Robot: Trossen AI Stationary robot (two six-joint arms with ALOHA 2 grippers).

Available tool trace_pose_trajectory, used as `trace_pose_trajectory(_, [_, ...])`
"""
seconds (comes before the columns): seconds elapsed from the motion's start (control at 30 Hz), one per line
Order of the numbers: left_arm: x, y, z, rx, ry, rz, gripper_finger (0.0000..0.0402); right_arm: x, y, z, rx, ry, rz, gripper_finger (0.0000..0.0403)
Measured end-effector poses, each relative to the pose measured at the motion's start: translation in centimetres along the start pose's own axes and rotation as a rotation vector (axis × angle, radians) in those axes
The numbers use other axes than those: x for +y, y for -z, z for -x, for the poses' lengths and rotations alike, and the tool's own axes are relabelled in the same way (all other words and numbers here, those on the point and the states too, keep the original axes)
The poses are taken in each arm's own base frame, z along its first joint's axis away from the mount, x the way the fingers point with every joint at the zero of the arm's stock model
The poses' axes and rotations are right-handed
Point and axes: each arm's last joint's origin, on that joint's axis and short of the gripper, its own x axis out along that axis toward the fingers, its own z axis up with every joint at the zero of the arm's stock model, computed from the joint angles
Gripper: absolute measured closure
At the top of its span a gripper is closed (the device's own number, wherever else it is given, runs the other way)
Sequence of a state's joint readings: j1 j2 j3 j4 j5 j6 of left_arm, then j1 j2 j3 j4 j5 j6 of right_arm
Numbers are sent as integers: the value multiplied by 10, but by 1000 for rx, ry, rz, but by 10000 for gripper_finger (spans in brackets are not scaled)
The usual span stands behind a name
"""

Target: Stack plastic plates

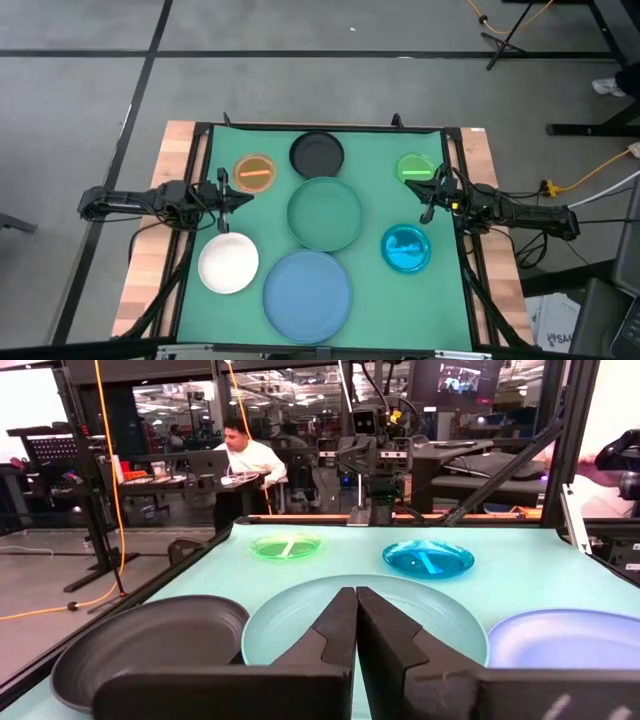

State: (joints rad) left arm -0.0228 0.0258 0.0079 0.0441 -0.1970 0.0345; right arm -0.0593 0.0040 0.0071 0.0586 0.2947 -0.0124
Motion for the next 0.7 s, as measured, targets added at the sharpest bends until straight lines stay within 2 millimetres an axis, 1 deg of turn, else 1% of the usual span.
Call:
trace_pose_trajectory(0.37, [0,0,0,0,0,0,397,0,0,0,0,0,0,402])
trace_pose_trajectory(0.53, [2,-1,0,-5,-74,2,397,0,0,0,0,0,0,402])
trace_pose_trajectory(0.7, [3,-1,0,-8,-90,2,397,0,0,0,0,0,0,402])
